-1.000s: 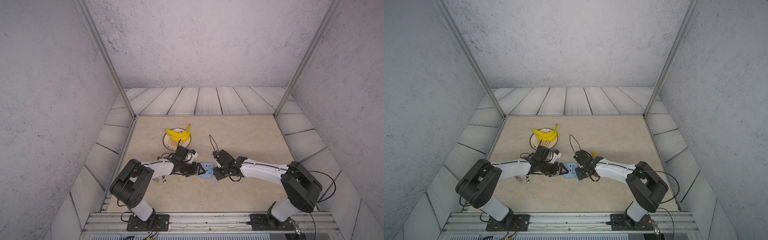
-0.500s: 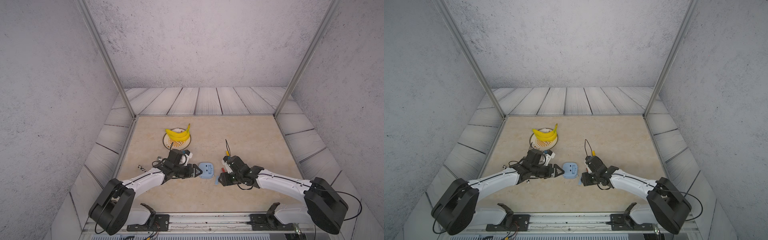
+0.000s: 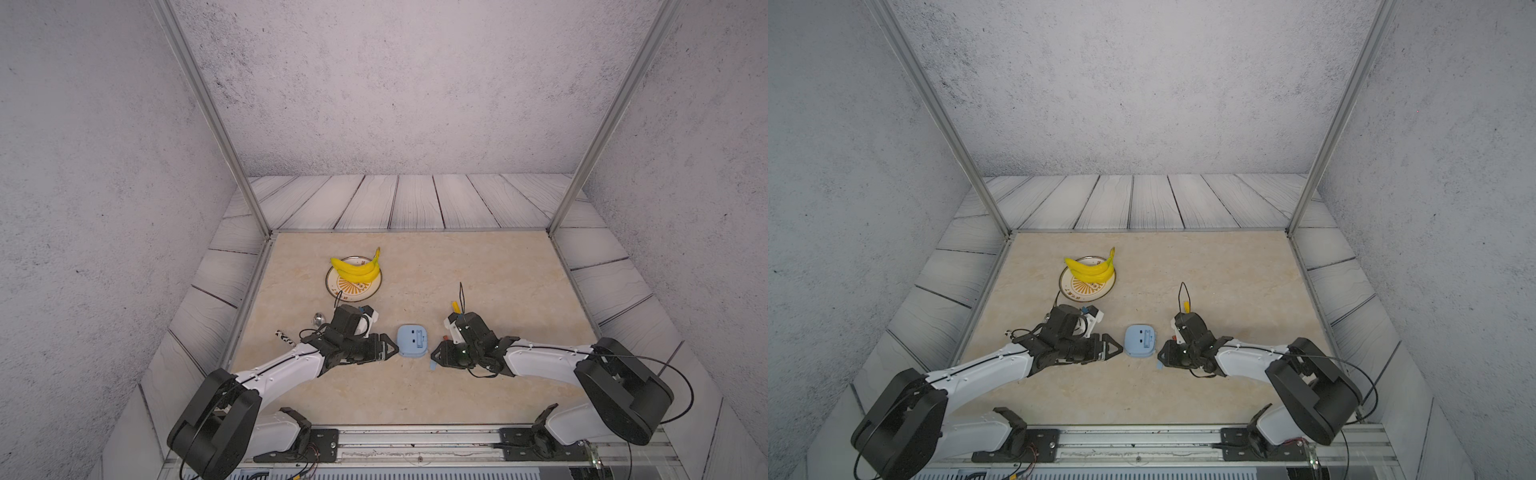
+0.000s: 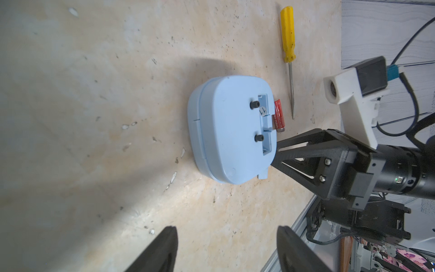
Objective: Remove the battery from the alarm
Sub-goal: Pick up the cover from the center of the board.
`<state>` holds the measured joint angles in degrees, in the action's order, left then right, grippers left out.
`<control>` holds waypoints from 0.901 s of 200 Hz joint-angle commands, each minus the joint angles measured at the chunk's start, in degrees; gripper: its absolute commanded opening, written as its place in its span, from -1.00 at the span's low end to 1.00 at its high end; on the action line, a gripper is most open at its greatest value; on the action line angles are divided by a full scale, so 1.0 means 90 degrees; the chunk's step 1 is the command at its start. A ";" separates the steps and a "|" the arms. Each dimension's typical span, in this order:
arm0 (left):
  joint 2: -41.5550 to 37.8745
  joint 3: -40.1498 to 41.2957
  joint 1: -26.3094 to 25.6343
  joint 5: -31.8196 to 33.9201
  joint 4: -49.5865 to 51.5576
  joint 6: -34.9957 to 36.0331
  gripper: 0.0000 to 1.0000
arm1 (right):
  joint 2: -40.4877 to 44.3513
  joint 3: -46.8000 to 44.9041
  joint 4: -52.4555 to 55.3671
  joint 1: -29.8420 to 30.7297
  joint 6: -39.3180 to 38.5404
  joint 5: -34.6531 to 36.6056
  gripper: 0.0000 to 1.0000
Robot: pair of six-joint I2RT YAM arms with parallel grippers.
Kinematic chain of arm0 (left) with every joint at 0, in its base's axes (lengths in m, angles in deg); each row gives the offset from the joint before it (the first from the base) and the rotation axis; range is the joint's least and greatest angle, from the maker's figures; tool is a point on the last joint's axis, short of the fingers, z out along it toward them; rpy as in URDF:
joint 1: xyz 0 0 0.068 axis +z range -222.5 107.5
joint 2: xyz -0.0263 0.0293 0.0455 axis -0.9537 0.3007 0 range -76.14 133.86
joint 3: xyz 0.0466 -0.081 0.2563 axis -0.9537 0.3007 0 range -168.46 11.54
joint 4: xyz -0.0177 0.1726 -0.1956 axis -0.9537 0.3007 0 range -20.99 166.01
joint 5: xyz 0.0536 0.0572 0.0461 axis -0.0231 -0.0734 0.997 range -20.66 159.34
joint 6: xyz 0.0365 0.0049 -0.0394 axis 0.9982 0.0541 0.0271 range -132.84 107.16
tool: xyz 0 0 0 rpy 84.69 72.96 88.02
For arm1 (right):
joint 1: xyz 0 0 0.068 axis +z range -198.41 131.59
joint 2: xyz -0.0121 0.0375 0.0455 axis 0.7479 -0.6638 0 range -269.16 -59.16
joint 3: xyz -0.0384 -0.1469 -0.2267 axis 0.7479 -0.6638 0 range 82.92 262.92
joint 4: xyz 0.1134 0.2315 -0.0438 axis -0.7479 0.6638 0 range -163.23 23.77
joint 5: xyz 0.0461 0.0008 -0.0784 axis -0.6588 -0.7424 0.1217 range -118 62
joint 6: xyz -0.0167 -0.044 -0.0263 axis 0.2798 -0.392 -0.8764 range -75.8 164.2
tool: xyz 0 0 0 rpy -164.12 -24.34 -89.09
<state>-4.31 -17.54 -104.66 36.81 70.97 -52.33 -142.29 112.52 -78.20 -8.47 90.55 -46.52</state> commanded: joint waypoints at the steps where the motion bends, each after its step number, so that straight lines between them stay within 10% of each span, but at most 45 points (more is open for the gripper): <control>1: -0.0004 0.0000 -0.0010 0.0065 0.0108 0.0029 0.45 | -0.0068 -0.0008 0.0226 -0.0024 0.0075 0.0027 -0.34; 180: 0.0134 -0.0049 -0.0010 0.0081 0.0134 0.0056 0.45 | 0.0238 0.0044 0.0442 -0.0024 0.0164 -0.0120 -0.93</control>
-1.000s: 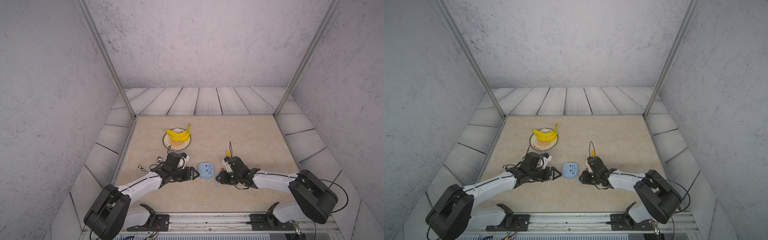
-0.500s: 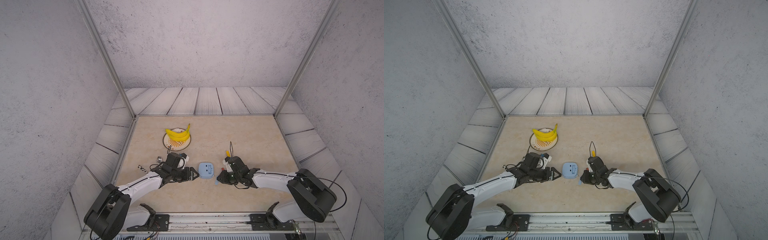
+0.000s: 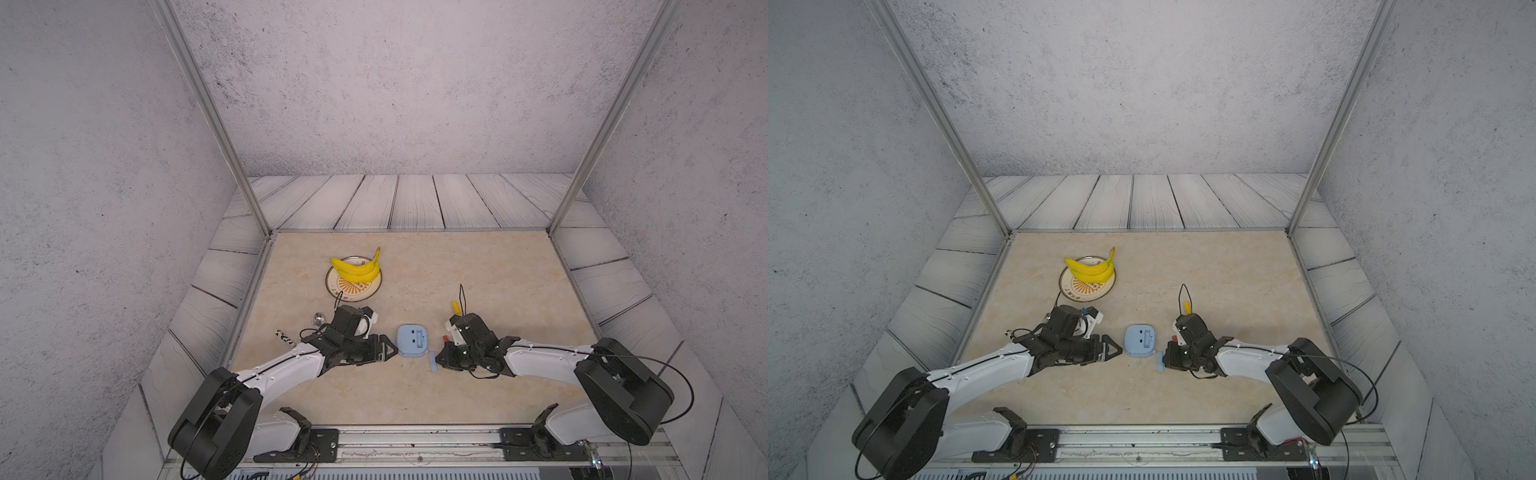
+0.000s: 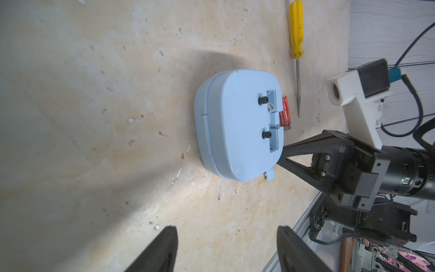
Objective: Remove the battery from the alarm
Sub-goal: Pick up the cover from the center of the board, then install the cover on the alarm.
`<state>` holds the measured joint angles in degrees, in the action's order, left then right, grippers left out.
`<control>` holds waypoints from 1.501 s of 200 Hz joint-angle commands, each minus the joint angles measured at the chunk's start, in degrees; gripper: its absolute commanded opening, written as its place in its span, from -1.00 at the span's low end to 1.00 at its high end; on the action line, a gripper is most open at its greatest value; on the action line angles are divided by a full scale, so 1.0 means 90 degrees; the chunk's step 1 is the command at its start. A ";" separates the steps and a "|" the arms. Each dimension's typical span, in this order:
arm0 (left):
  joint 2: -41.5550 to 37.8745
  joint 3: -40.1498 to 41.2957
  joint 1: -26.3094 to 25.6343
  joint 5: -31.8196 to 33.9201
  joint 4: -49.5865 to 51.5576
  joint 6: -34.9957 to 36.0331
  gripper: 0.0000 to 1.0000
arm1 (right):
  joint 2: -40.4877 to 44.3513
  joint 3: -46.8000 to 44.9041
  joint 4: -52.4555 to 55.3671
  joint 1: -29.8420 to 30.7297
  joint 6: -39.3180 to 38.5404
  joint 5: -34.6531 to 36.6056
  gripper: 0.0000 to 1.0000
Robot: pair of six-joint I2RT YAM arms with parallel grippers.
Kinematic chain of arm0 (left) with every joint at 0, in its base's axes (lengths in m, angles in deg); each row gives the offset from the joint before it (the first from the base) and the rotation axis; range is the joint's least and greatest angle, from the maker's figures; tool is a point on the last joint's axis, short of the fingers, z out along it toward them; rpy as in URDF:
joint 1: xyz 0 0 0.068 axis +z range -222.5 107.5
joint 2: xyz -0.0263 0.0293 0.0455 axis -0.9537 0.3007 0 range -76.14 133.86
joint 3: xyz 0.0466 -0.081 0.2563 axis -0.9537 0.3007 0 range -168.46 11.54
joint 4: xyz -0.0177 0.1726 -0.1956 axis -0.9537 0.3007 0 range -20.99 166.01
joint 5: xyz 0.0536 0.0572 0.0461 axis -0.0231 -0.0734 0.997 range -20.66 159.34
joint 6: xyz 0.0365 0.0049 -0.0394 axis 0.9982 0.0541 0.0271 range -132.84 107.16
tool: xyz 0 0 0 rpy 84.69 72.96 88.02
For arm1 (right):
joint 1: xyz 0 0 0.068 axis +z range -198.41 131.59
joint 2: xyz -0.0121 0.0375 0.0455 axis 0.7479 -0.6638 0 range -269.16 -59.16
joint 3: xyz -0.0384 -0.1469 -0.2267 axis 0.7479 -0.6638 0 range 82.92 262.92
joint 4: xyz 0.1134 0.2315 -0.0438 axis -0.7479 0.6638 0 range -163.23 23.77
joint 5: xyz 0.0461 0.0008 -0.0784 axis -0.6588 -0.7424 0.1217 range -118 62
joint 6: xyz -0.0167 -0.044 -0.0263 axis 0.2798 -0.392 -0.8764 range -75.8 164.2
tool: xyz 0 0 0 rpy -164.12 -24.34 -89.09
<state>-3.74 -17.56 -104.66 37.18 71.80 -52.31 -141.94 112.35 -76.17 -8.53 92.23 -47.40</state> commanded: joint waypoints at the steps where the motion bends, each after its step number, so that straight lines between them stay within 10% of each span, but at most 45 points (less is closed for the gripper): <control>1: 0.0071 -0.0047 -0.0010 0.0044 0.0042 0.0051 0.45 | 0.0211 0.0067 0.0222 -0.0017 -0.0024 -0.0023 -0.93; 84: 0.0393 -0.0309 -0.0010 -0.0221 -0.0240 -0.0056 0.45 | 0.0881 0.1064 0.1848 -0.0060 -0.0745 0.0280 -0.99; 300: 0.2220 -0.1047 -0.0164 -0.0806 -0.1091 -0.0134 0.35 | -0.1095 0.3116 0.2960 -0.0076 -0.0741 0.0718 -0.99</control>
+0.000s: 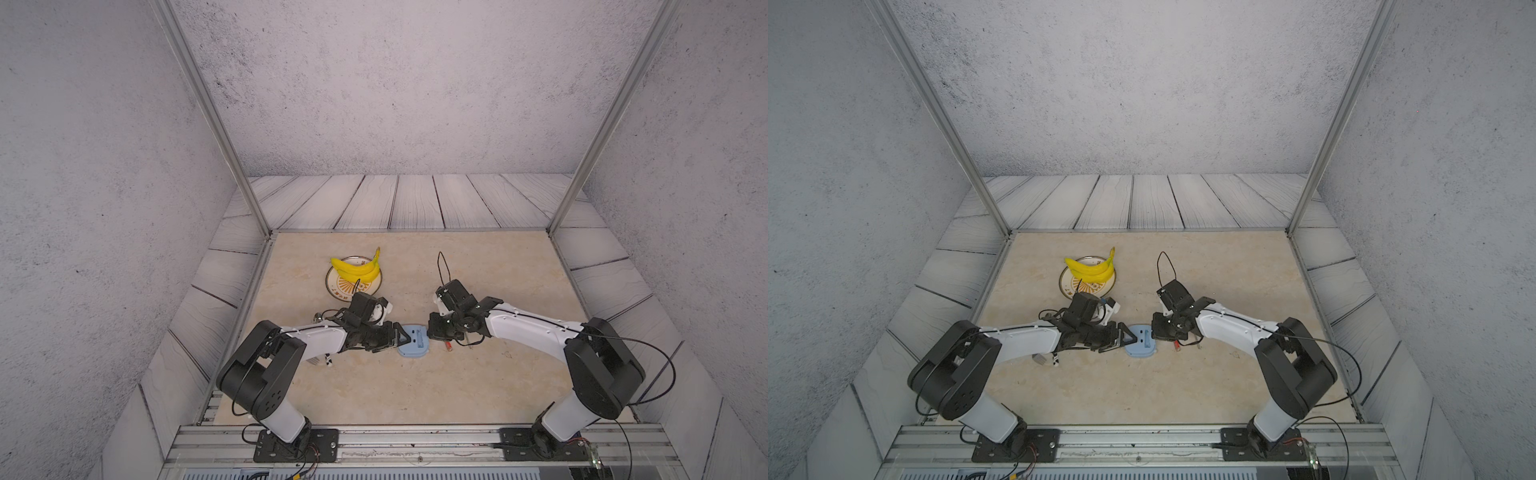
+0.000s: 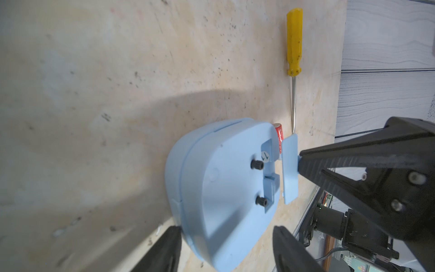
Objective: Remove the battery from the alarm
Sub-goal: Install the cover on the alarm.
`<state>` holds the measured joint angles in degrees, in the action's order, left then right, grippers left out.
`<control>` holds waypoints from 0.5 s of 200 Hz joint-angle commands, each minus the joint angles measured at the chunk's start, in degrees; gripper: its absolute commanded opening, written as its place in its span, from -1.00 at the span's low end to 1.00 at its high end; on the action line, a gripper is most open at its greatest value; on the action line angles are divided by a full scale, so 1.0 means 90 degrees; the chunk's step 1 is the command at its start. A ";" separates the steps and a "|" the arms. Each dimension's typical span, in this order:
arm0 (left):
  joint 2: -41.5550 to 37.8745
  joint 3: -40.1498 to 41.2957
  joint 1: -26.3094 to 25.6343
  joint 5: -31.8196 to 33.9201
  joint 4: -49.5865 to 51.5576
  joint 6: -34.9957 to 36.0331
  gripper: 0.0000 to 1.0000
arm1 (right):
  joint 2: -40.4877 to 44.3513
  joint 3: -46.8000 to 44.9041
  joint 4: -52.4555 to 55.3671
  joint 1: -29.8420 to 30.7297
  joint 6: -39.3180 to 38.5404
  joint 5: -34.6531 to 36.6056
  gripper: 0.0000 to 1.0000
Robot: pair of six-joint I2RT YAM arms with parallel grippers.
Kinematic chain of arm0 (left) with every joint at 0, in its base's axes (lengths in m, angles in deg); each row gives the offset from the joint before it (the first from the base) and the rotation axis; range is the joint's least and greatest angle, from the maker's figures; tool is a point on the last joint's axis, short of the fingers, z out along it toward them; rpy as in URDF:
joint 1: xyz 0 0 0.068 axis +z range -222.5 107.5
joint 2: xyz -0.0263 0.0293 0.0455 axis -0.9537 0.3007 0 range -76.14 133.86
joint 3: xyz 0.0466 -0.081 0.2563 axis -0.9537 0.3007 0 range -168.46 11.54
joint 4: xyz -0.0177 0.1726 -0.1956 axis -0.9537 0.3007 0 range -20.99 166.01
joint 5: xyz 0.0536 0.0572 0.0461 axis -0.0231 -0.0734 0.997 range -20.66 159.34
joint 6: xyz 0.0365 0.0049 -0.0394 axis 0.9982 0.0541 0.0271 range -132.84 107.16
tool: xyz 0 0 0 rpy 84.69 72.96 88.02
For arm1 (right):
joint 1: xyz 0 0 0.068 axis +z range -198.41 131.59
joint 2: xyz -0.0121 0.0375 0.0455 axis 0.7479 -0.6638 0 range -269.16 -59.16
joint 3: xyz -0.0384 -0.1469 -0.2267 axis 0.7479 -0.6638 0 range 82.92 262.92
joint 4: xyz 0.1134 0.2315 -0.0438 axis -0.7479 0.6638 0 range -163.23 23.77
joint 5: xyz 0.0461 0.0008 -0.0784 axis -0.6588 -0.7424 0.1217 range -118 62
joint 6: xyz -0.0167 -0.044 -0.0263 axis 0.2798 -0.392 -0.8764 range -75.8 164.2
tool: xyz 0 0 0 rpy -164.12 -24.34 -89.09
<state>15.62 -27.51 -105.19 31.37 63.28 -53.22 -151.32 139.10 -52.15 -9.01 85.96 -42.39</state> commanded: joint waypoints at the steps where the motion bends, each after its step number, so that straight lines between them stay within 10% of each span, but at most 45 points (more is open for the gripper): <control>1: 0.0068 0.0055 -0.0107 -0.0163 -0.0144 -0.0033 0.34 | -0.0058 0.0144 0.0293 -0.0022 -0.0047 0.0163 -1.00; 100: 0.0030 0.0132 -0.0196 0.0086 -0.0129 -0.0078 0.35 | -0.0421 0.0742 0.1084 -0.0014 -0.0628 0.0300 -0.99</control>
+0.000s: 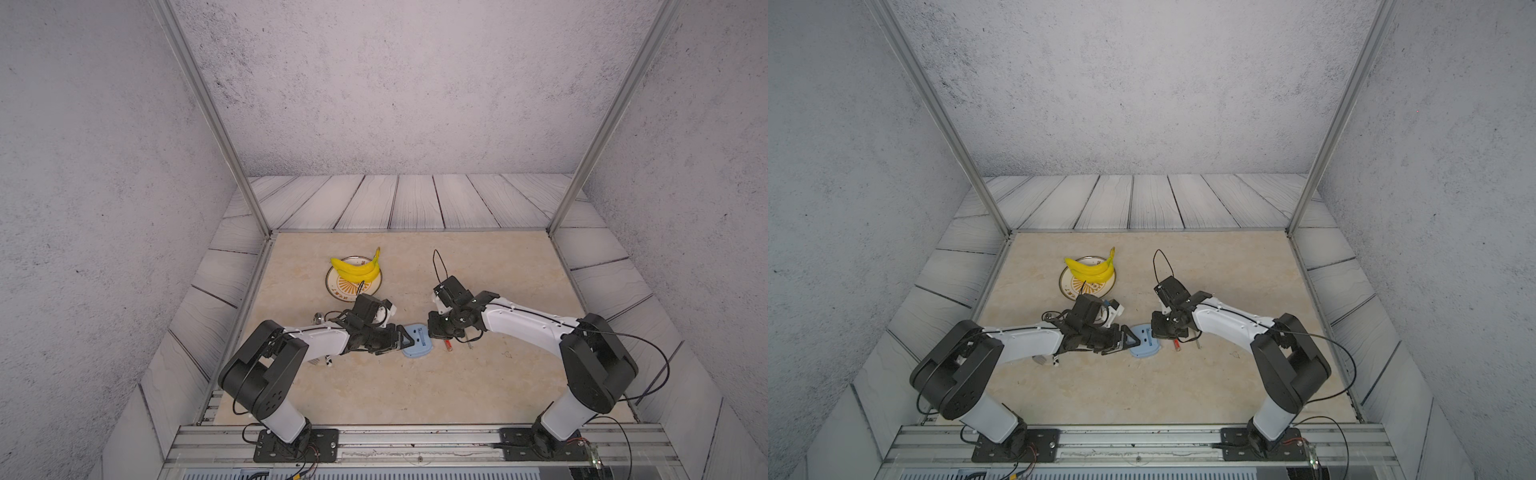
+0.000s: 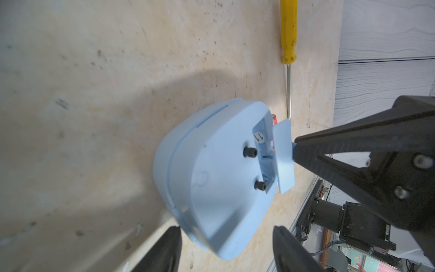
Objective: Remove the battery from the alarm
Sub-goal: Install the cover on the alarm.
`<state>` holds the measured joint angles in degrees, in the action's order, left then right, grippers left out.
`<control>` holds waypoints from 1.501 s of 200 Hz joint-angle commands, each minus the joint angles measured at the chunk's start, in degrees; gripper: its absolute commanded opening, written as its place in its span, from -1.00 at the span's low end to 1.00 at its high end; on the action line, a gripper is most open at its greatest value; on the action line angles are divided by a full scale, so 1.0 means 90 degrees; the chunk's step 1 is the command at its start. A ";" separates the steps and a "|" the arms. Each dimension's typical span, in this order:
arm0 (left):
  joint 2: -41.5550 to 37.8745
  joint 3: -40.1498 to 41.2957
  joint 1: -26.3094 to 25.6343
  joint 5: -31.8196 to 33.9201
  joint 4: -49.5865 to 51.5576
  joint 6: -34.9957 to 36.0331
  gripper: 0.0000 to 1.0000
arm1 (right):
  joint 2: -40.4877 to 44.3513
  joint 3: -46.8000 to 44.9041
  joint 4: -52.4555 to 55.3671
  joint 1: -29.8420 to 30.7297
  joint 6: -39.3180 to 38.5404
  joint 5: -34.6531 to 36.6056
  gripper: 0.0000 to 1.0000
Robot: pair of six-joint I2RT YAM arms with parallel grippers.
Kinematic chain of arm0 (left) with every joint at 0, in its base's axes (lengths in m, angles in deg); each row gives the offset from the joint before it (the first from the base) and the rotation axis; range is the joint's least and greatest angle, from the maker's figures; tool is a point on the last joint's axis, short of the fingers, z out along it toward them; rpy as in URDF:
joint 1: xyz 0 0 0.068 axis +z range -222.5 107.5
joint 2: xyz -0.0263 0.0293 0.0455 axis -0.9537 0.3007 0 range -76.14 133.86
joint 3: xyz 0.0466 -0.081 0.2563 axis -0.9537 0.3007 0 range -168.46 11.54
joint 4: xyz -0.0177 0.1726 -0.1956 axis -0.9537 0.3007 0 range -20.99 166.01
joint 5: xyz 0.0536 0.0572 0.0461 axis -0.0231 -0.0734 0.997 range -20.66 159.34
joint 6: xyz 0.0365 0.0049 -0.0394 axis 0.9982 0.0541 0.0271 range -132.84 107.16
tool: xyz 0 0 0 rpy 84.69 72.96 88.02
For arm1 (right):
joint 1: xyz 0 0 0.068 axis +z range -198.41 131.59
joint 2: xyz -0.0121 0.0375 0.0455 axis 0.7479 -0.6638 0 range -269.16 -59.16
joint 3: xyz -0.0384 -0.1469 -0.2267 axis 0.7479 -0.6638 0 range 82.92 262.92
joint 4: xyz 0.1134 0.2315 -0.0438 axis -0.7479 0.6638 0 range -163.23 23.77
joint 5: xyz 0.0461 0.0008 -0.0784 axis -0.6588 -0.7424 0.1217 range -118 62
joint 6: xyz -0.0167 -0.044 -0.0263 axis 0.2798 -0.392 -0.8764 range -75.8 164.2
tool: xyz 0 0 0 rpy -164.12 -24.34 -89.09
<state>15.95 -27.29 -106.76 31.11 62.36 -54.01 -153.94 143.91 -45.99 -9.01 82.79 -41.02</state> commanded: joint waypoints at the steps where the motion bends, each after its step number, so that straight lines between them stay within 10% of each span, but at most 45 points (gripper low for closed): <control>1: -0.0007 0.0107 -0.0021 0.0117 -0.0027 0.0006 0.35 | -0.0136 0.0212 0.0415 -0.0018 -0.0280 0.0147 -0.99; 300: -0.0008 0.0179 0.0023 0.0137 -0.0008 0.0062 0.36 | -0.0709 0.0933 0.1055 0.0226 -0.0630 0.0359 -0.98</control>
<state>15.95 -26.43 -106.74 32.24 62.34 -54.12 -159.93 151.34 -38.71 -7.31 77.96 -39.57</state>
